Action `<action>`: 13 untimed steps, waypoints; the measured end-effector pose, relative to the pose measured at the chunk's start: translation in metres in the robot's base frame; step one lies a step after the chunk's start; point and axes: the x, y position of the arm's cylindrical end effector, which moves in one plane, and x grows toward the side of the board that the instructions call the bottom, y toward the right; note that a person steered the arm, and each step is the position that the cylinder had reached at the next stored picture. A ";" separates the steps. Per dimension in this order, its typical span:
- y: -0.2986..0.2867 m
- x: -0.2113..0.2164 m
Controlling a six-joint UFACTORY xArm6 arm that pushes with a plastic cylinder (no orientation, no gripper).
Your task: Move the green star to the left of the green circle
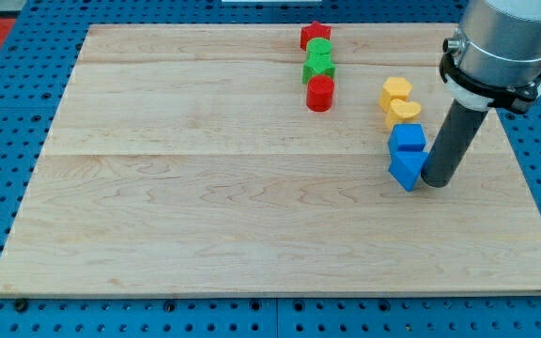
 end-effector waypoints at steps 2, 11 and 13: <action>0.037 0.001; 0.104 -0.168; 0.100 -0.183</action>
